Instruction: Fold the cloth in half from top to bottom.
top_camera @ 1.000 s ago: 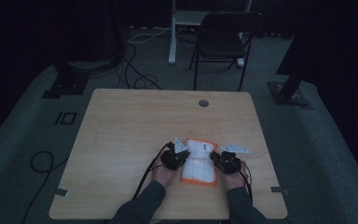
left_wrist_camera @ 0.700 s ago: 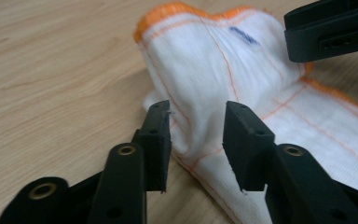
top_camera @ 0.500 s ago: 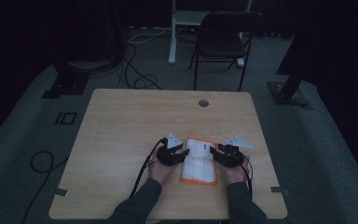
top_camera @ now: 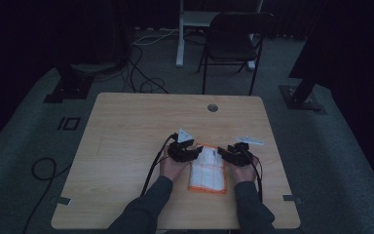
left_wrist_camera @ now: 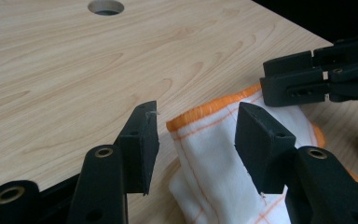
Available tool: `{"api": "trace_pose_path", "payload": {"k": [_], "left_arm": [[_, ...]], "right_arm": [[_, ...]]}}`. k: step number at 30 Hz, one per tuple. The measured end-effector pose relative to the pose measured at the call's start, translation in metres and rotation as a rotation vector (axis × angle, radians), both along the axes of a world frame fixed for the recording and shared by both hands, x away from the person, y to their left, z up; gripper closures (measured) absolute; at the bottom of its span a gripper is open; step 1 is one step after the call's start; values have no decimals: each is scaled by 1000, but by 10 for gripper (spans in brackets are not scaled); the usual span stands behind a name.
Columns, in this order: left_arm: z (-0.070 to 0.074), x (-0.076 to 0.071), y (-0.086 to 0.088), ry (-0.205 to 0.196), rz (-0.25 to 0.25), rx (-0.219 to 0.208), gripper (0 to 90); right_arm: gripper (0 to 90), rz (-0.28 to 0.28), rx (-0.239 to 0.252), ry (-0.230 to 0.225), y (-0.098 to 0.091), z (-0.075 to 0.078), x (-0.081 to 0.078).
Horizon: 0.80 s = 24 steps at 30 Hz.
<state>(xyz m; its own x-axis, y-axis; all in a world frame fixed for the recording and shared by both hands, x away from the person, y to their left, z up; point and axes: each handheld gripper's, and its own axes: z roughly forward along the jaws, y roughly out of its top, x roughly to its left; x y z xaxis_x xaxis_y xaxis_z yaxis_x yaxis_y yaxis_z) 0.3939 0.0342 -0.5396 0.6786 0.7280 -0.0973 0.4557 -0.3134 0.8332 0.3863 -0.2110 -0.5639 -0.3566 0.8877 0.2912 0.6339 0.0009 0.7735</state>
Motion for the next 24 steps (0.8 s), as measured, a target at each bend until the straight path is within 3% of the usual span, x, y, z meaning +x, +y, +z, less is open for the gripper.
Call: {"api": "trace_pose_path", "payload": {"k": [5, 11, 13, 16, 24], "left_arm": [[-6, 6, -5, 41, 8, 16, 519], [-11, 8, -6, 74, 6, 43, 613], [-10, 6, -7, 66, 1, 51, 705], [-8, 4, -8, 54, -4, 54, 749], [1, -5, -5, 27, -19, 46, 768]], "right_arm": [[477, 1, 26, 24, -1, -3, 2], [555, 19, 43, 31, -2, -2, 1], [610, 32, 42, 18, -3, 0, -1], [639, 38, 42, 11, -3, 2, -3], [735, 68, 28, -32, -4, 11, -13]]}}
